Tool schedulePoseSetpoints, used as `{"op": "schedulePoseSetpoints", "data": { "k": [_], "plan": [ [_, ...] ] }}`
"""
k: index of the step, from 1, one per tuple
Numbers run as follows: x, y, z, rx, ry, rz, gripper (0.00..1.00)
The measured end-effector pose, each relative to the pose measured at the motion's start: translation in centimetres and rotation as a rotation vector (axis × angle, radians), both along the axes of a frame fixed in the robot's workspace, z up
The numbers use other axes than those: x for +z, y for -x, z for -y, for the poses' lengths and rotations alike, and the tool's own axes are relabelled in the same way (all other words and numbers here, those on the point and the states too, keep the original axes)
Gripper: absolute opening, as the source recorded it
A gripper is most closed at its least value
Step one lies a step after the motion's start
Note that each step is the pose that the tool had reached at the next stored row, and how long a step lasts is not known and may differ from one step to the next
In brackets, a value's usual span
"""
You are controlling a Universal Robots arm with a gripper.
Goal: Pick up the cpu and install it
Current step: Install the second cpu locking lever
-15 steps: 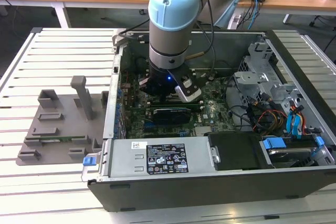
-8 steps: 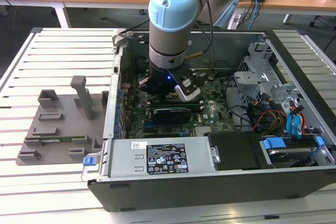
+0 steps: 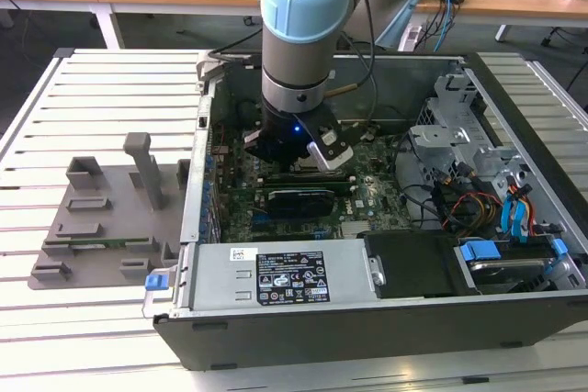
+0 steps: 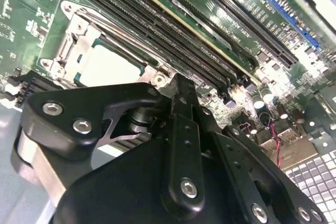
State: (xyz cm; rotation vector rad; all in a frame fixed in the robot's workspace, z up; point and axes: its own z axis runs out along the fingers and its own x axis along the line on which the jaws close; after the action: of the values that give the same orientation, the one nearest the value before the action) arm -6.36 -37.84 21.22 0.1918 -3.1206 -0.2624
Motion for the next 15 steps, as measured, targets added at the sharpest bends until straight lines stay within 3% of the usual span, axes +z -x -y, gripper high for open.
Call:
{"op": "schedulePoseSetpoints", "data": {
  "k": [2,6,11,15],
  "plan": [
    [0.27,-0.77,-0.16,0.0,0.0154,0.0,0.11],
    [1.05,-1.63,-0.56,0.0,0.0226,0.0002,0.11],
    [1.17,-2.8,-1.29,0.0,0.0367,0.0001,0.11],
    [1.36,-3.9,-2.29,0.0,0.0587,0.0001,0.11]
  ]
}}
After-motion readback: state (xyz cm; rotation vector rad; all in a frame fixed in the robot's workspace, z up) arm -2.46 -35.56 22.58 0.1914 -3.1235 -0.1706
